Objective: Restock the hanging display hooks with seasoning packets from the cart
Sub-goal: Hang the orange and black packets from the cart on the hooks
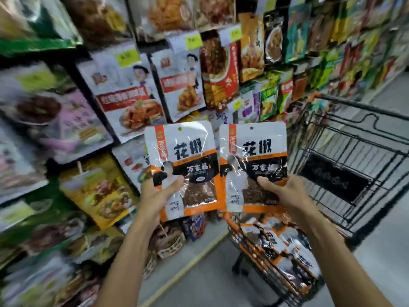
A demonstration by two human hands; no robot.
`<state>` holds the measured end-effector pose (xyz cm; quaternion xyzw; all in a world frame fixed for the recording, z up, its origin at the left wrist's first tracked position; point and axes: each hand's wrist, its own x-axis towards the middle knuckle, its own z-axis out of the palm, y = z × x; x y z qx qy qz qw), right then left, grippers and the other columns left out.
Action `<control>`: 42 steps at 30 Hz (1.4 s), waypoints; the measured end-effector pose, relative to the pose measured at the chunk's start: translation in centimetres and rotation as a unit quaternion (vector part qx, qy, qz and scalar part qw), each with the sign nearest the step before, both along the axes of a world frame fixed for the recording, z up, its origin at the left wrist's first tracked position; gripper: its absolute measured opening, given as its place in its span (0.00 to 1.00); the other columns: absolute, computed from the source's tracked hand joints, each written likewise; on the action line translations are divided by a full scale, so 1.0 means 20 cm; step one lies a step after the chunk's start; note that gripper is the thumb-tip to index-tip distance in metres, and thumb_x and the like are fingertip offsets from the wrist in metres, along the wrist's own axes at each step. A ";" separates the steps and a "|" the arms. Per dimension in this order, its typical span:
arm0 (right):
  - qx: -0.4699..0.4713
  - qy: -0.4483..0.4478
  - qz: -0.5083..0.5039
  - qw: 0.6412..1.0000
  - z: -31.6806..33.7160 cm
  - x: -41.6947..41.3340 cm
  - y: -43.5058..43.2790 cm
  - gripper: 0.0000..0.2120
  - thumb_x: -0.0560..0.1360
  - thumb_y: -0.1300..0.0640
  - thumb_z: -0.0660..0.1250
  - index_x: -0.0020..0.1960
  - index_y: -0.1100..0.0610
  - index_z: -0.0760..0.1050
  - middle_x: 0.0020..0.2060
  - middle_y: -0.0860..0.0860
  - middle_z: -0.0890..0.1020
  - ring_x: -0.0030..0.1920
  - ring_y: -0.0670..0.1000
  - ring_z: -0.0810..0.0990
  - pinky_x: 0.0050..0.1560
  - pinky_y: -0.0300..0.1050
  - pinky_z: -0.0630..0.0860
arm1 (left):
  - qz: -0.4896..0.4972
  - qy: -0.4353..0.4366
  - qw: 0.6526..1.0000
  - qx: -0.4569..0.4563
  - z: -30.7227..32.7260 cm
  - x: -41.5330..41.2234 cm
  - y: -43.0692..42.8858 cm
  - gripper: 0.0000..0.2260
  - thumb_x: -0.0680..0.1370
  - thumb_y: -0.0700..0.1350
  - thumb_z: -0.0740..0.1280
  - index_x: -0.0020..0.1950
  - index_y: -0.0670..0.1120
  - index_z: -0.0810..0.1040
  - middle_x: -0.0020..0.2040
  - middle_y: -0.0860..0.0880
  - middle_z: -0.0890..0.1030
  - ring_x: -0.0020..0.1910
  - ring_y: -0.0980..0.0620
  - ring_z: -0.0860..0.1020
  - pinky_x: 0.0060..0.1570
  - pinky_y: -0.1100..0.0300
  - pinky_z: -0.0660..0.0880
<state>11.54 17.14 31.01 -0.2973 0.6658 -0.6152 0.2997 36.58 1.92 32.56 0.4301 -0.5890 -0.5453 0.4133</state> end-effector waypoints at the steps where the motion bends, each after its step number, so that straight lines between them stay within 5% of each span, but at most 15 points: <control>1: -0.012 0.007 0.024 1.000 0.05 0.08 -0.05 0.08 0.69 0.57 0.75 0.47 0.57 0.82 0.44 0.53 0.86 0.49 0.56 0.84 0.52 0.54 0.79 | 0.018 0.004 1.000 -0.011 0.05 0.12 0.01 0.10 0.68 0.46 0.76 0.41 0.55 0.76 0.32 0.65 0.81 0.35 0.68 0.80 0.40 0.59 0.76; 5: -0.060 0.030 0.122 0.990 0.25 0.48 -0.26 0.09 0.66 0.56 0.75 0.45 0.55 0.82 0.40 0.47 0.86 0.43 0.48 0.84 0.45 0.44 0.79 | 0.086 0.040 0.996 0.002 0.24 0.63 0.03 0.13 0.66 0.52 0.76 0.47 0.61 0.76 0.48 0.62 0.78 0.46 0.60 0.78 0.52 0.56 0.73; 7: -0.077 0.051 0.164 0.982 0.32 0.72 -0.34 0.11 0.64 0.53 0.76 0.45 0.54 0.82 0.39 0.45 0.86 0.40 0.44 0.83 0.41 0.38 0.77 | 0.127 0.039 0.991 -0.016 0.30 0.90 0.06 0.27 0.67 0.53 0.75 0.64 0.53 0.74 0.65 0.53 0.74 0.64 0.49 0.73 0.61 0.49 0.70; 9: -0.087 0.066 0.192 0.975 0.37 0.95 -0.40 0.10 0.67 0.54 0.76 0.47 0.55 0.82 0.39 0.46 0.86 0.39 0.43 0.83 0.40 0.37 0.77 | 0.157 0.021 0.985 -0.065 0.37 1.16 0.11 0.40 0.63 0.56 0.75 0.72 0.47 0.66 0.71 0.47 0.69 0.70 0.44 0.68 0.64 0.45 0.70; 15: -0.103 0.067 0.286 0.950 0.46 1.80 -0.48 0.07 0.69 0.58 0.75 0.45 0.58 0.81 0.38 0.48 0.86 0.43 0.47 0.84 0.46 0.40 0.78 | 0.247 -0.008 0.964 -0.095 0.48 2.07 0.34 0.44 0.61 0.57 0.73 0.74 0.44 0.63 0.72 0.38 0.66 0.70 0.39 0.66 0.65 0.41 0.69; 18: -0.096 0.043 0.330 0.938 0.48 2.22 -0.47 0.04 0.69 0.56 0.76 0.42 0.53 0.82 0.39 0.48 0.85 0.47 0.53 0.83 0.51 0.51 0.77 | 0.264 0.002 0.958 -0.117 0.52 2.50 0.45 0.34 0.62 0.56 0.75 0.66 0.52 0.72 0.65 0.50 0.75 0.66 0.46 0.72 0.60 0.48 0.73; 21: -0.097 0.027 0.351 0.931 0.48 2.59 -0.45 0.08 0.65 0.53 0.77 0.31 0.50 0.79 0.29 0.46 0.82 0.41 0.54 0.82 0.42 0.44 0.77 | 0.286 -0.013 0.951 -0.117 0.53 2.88 0.54 0.27 0.63 0.55 0.74 0.61 0.54 0.75 0.61 0.53 0.77 0.62 0.48 0.74 0.58 0.50 0.73; 24: -0.099 0.018 0.375 0.922 0.50 2.86 -0.43 0.18 0.63 0.50 0.77 0.45 0.62 0.82 0.42 0.59 0.86 0.48 0.61 0.83 0.54 0.58 0.79 | 0.317 -0.012 0.939 -0.133 0.55 3.16 0.60 0.16 0.66 0.51 0.75 0.50 0.61 0.75 0.50 0.63 0.79 0.53 0.55 0.76 0.48 0.60 0.73; 25: -0.101 0.013 0.387 0.916 0.51 2.93 -0.44 0.18 0.63 0.49 0.77 0.48 0.59 0.82 0.45 0.56 0.86 0.49 0.58 0.84 0.57 0.59 0.78 | 0.324 -0.012 0.937 -0.131 0.56 3.24 0.61 0.14 0.66 0.51 0.75 0.49 0.60 0.77 0.46 0.64 0.81 0.51 0.56 0.78 0.46 0.61 0.74; 30: -0.107 0.009 0.412 0.905 0.54 3.12 -0.50 0.19 0.61 0.46 0.76 0.51 0.44 0.77 0.48 0.43 0.84 0.51 0.46 0.80 0.59 0.52 0.72 | 0.332 -0.001 0.937 -0.112 0.55 3.46 0.58 0.20 0.60 0.56 0.75 0.50 0.60 0.78 0.44 0.64 0.83 0.49 0.62 0.80 0.48 0.59 0.74; 33: -0.118 -0.002 0.404 0.907 0.55 3.16 -0.59 0.12 0.67 0.53 0.76 0.43 0.42 0.73 0.38 0.33 0.79 0.42 0.36 0.77 0.59 0.49 0.67 | 0.343 -0.014 0.932 -0.118 0.53 3.50 0.50 0.15 0.64 0.52 0.75 0.48 0.61 0.77 0.43 0.64 0.82 0.46 0.63 0.80 0.50 0.58 0.74; 35: -0.126 -0.007 0.397 0.909 0.55 3.17 -0.65 0.13 0.68 0.55 0.76 0.40 0.43 0.72 0.35 0.35 0.79 0.40 0.36 0.75 0.60 0.49 0.66 | 0.353 -0.017 0.928 -0.115 0.51 3.51 0.43 0.12 0.66 0.51 0.75 0.47 0.59 0.78 0.43 0.62 0.82 0.48 0.59 0.79 0.54 0.52 0.74; 38: -0.110 0.005 0.416 0.903 0.56 3.19 -0.76 0.13 0.65 0.50 0.76 0.48 0.45 0.77 0.44 0.42 0.85 0.51 0.48 0.81 0.63 0.57 0.72 | 0.351 -0.015 0.929 -0.117 0.51 3.51 0.35 0.20 0.63 0.54 0.75 0.54 0.53 0.79 0.51 0.58 0.82 0.54 0.54 0.79 0.58 0.48 0.74; 42: -0.116 0.022 0.451 0.885 0.57 3.29 -0.90 0.15 0.64 0.47 0.76 0.49 0.43 0.77 0.44 0.36 0.84 0.52 0.41 0.80 0.54 0.46 0.75 | 0.357 -0.009 0.926 -0.124 0.52 3.56 0.27 0.16 0.63 0.54 0.75 0.49 0.61 0.76 0.44 0.67 0.81 0.46 0.66 0.79 0.52 0.56 0.73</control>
